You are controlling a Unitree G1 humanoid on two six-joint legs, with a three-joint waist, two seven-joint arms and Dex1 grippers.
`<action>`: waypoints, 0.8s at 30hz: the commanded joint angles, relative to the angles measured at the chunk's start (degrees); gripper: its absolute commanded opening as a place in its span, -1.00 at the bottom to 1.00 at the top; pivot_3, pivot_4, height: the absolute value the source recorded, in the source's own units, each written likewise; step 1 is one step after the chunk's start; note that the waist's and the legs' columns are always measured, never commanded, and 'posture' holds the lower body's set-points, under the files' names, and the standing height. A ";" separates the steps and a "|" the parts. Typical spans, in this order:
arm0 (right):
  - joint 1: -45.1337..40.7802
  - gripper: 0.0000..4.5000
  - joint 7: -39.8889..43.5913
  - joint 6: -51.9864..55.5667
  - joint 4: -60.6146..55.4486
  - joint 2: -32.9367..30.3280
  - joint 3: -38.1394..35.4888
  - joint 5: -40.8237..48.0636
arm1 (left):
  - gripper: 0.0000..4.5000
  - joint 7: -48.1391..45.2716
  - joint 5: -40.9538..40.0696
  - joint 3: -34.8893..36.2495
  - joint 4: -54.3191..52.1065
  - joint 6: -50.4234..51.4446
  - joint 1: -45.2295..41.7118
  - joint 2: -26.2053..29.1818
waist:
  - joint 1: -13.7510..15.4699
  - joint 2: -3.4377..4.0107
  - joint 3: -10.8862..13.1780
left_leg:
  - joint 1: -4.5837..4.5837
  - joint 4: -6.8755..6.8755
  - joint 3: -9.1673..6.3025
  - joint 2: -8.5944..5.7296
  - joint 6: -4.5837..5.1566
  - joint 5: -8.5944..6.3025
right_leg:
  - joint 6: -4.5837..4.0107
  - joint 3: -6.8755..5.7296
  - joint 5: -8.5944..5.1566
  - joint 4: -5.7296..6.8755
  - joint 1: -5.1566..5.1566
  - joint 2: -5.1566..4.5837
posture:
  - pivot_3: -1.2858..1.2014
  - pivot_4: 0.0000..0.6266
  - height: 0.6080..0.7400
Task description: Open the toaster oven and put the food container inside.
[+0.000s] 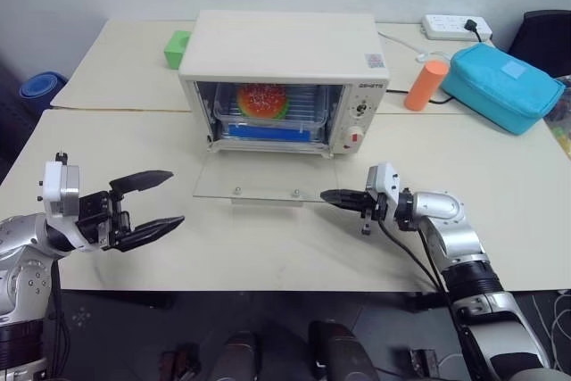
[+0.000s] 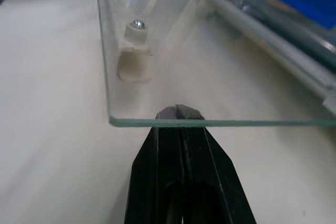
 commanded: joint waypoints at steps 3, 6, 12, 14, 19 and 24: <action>-4.44 -1.00 -4.48 0.90 -3.18 2.55 -4.50 4.23 | 0.99 6.72 -2.82 4.13 0.32 1.80 -1.38 -2.25 | -0.04 0.00 0.00 | 0.02 0.00 0.00 0.00 -0.02 0.01 | 0.00 0.00 0.00 0.05 -0.01 0.01 | 0.03 -0.52 1.00; -9.43 -1.00 -7.93 0.43 -0.38 3.84 -5.96 3.83 | 0.99 10.42 -2.20 5.06 1.56 1.25 -2.08 -3.91 | -0.04 0.00 0.00 | 0.02 0.04 0.00 -0.01 -0.03 0.01 | 0.00 0.01 0.00 0.13 -0.04 0.00 | 0.03 -0.52 1.00; -16.92 -1.00 -11.31 -1.60 7.39 6.00 -7.83 3.29 | 0.99 15.13 0.53 5.25 3.29 -1.49 -2.87 -5.61 | 0.03 -0.01 -0.01 | 0.00 0.04 0.00 -0.01 -0.04 0.02 | 0.00 0.00 0.00 0.30 -0.07 0.00 | 0.03 -0.52 1.00; -16.71 -1.00 -9.75 -1.13 6.81 5.47 -7.41 3.55 | 0.99 15.69 2.95 3.88 3.13 -1.99 -2.21 -4.79 | 0.03 -0.02 -0.01 | -0.02 0.05 0.00 -0.02 -0.03 0.01 | 0.00 0.00 0.00 0.33 -0.07 0.00 | 0.03 -0.52 1.00; -10.73 -1.00 -3.18 5.79 -1.43 0.88 -7.29 7.40 | 0.99 14.93 7.83 2.39 0.29 -4.52 1.74 -2.95 | 0.09 -0.01 -0.01 | -0.05 -0.01 0.01 -0.04 0.00 0.00 | 0.00 0.01 0.00 0.31 -0.08 -0.02 | 0.03 -0.52 1.00; 2.55 -0.60 5.63 6.68 -12.32 -8.04 -6.23 7.68 | 1.00 9.90 11.40 1.88 -0.26 -8.55 7.69 0.84 | 0.26 -0.01 -0.01 | -0.09 -0.13 -0.01 -0.03 0.09 -0.07 | 0.00 -0.01 0.00 0.02 -0.04 -0.04 | 0.03 -0.52 1.00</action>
